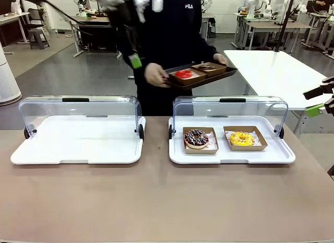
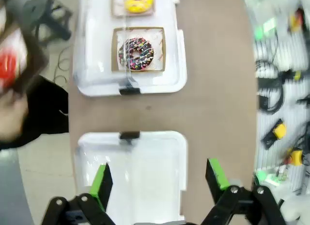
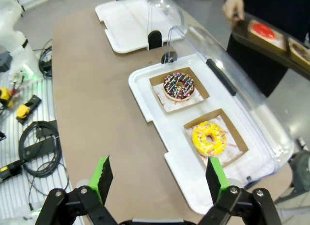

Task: Provide the desired donut to the person.
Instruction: Place the picked Paper togo box onto the Handle tray extended by the person.

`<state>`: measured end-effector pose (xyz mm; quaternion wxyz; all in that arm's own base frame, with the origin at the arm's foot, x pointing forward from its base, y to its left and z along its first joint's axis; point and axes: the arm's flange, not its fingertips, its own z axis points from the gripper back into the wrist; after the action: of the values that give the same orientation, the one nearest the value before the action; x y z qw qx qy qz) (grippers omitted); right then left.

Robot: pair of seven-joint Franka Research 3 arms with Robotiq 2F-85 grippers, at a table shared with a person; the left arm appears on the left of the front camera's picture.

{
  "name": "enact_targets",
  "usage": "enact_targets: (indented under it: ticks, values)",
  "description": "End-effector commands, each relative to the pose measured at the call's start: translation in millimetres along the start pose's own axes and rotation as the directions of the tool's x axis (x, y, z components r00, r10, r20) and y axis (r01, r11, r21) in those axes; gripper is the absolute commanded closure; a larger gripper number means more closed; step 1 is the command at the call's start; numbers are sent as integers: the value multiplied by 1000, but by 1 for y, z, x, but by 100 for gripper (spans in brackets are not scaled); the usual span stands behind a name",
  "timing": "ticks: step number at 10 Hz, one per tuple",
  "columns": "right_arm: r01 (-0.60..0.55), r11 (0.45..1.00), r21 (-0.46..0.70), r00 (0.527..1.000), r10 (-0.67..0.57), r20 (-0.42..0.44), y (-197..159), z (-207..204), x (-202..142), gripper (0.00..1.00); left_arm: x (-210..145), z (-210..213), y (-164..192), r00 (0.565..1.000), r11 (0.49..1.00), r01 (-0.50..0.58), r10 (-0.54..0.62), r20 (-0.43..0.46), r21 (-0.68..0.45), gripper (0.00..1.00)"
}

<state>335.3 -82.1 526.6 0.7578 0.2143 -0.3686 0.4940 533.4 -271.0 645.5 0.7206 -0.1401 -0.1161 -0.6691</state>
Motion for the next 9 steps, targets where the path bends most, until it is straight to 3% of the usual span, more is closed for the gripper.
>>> enact_targets:
  ticks: [1,3,4,5,9]
  values:
    - [-12,1000,5,1000,11,29,-2,-2,0,0,-86,-4,-61,981,988,-143,134,142,58,0]
    - [-12,1000,5,1000,11,29,-2,-2,0,0,-158,-8,-99,965,961,-220,188,185,167,0]
    - [-12,1000,5,1000,11,29,-2,-2,0,0,-194,-8,-120,944,957,-234,182,274,171,0]
    - [-12,1000,5,1000,11,29,-2,-2,0,0,-223,-15,-136,929,945,-273,210,303,181,0]
    - [-12,1000,5,1000,11,29,-2,-2,0,0,-297,-36,-173,907,959,-242,170,385,146,0]
